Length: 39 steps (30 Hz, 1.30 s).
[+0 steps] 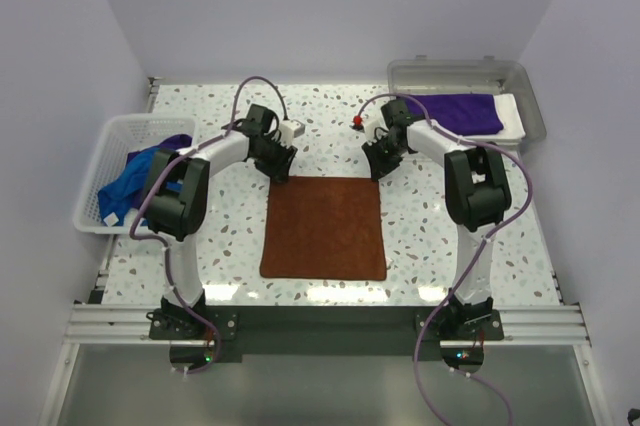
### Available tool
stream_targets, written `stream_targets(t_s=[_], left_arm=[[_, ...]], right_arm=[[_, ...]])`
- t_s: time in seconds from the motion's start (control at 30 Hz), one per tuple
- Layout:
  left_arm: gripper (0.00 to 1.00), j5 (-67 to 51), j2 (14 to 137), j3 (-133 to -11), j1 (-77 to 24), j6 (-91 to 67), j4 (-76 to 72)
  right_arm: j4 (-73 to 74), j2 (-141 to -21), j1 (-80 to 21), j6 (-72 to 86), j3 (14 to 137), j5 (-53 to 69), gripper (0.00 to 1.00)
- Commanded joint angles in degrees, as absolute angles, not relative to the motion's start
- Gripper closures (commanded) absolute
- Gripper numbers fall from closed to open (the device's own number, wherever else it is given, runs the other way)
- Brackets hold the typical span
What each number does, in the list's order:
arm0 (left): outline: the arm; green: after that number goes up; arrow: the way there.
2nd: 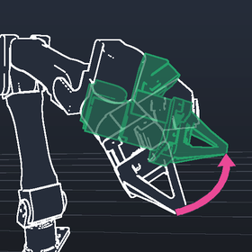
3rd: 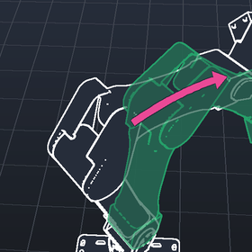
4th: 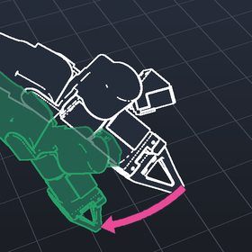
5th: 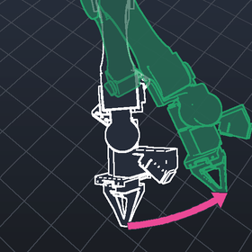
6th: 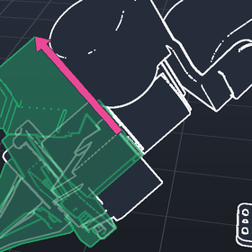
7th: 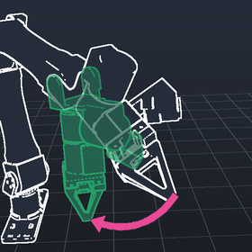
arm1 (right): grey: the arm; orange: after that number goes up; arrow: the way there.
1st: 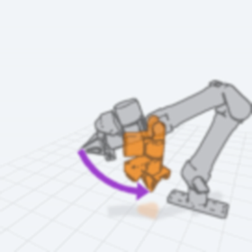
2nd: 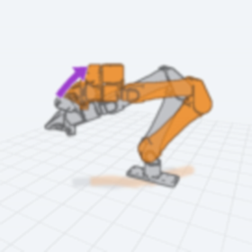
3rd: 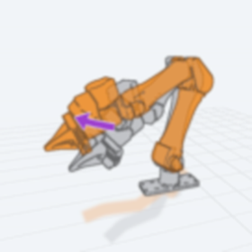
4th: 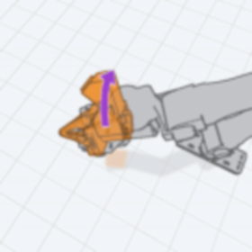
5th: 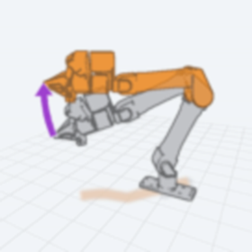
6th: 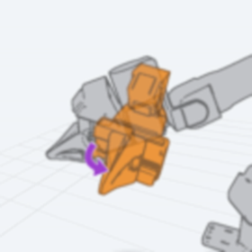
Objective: Fold and stack the towels
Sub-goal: Fold the towel
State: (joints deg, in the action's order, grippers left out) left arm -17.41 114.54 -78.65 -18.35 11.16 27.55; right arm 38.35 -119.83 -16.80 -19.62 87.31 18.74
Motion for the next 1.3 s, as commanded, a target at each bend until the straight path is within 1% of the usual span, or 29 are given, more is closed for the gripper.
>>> stream_targets(t_s=[0.0,0.2,0.37,0.6,0.7,0.77,0.87,0.93,1.0,1.07,1.1,1.13,1.2,1.23,1.27], left_arm=[[0.52,-18.0,114.9,-79.0,-17.6,13.2,31.6],[0.52,-14.1,113.0,-77.4,-16.7,12.7,32.3],[0.58,-10.4,113.6,-77.2,-15.7,11.0,32.1],[0.62,-14.4,114.5,-76.6,-15.7,10.9,31.9],[0.62,-15.2,115.0,-76.5,-15.7,10.9,31.9],[0.58,-15.5,115.2,-76.5,-15.7,10.8,31.8],[0.59,-16.4,115.4,-76.6,-16.3,10.7,31.6],[0.64,-16.1,115.7,-76.6,-16.3,10.6,31.9],[0.67,-15.4,115.9,-76.4,-16.3,10.5,32.6],[0.77,-14.9,116.1,-75.9,-16.3,10.4,33.0],[0.79,-15.0,116.2,-75.8,-16.3,10.3,33.0],[0.84,-15.6,116.3,-75.5,-16.3,10.2,33.0],[0.91,-17.0,116.4,-75.4,-16.3,10.2,33.3],[0.98,-17.2,116.3,-75.3,-16.3,10.3,33.2],[1.0,-17.3,116.3,-75.3,-16.3,10.5,33.1]], right_arm=[[41.3,-122.2,-16.7,-21.2,87.5,18.3,0.96],[41.5,-122.0,-16.8,-21.6,87.8,17.7,1.0],[40.6,-121.7,-16.8,-21.4,86.9,17.4,1.0],[40.2,-121.6,-16.9,-21.2,86.6,17.1,1.0],[40.3,-121.4,-16.9,-21.2,86.7,16.9,1.0],[40.3,-121.3,-17.0,-21.2,86.8,17.0,1.0],[40.3,-121.4,-17.0,-21.2,86.9,17.2,1.0],[40.6,-121.4,-17.0,-21.3,87.0,17.1,1.0],[40.7,-121.1,-17.0,-21.3,87.1,16.7,1.0],[40.5,-120.9,-17.0,-21.3,86.9,16.5,1.0],[40.6,-120.8,-17.0,-21.4,86.9,16.5,1.0],[40.6,-120.8,-17.0,-21.4,86.8,16.3,1.0],[40.6,-120.8,-17.0,-21.4,87.1,16.2,1.0],[40.7,-120.6,-17.0,-21.4,87.5,16.3,1.0],[40.7,-120.5,-17.0,-21.4,87.8,16.8,1.0]])
